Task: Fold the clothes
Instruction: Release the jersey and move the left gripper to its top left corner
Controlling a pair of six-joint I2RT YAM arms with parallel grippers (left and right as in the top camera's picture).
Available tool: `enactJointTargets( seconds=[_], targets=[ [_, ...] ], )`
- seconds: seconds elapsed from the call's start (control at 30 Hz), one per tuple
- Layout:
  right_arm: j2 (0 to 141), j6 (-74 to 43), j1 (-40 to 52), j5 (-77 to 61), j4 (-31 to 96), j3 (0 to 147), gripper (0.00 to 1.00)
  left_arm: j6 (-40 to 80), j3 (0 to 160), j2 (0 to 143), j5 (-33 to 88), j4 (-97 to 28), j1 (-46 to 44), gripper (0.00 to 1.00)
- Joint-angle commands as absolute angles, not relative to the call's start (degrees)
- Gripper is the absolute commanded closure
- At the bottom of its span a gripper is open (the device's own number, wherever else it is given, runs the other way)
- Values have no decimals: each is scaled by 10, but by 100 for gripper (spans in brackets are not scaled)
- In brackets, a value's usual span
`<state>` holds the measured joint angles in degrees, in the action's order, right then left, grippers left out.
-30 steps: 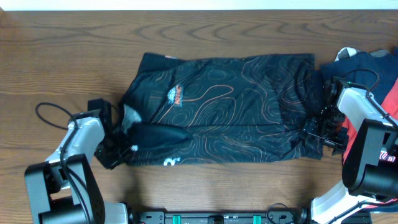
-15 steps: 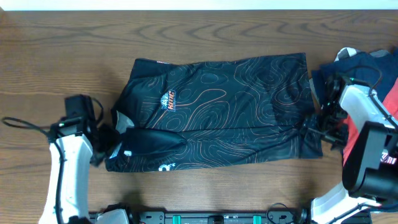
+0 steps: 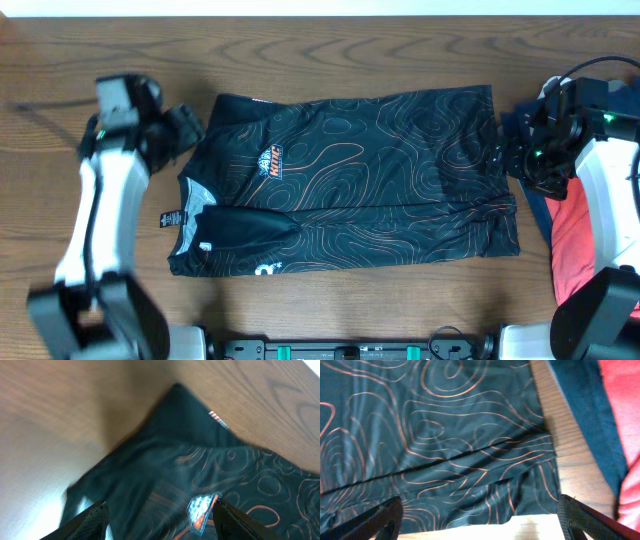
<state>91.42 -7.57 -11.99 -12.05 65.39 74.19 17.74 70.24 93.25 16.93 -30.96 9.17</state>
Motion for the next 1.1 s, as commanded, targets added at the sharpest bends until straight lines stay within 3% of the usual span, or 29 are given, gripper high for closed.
enactJointTargets(
  seconds=[0.0,0.37,0.93,1.07],
  targets=[
    [906,-55,-119,-150,658,747,1,131,775,1020,188,-305,75,30],
    [906,-55,-113,-155,667,747,1,86,951,1242,162,-253,67,23],
    [906,-57,-97,-155,662,747,1,71,951,1324,138,-187,20,22],
    [906,-57,-97,-155,662,747,1,71,949,1330,138,-201,5,27]
  ],
)
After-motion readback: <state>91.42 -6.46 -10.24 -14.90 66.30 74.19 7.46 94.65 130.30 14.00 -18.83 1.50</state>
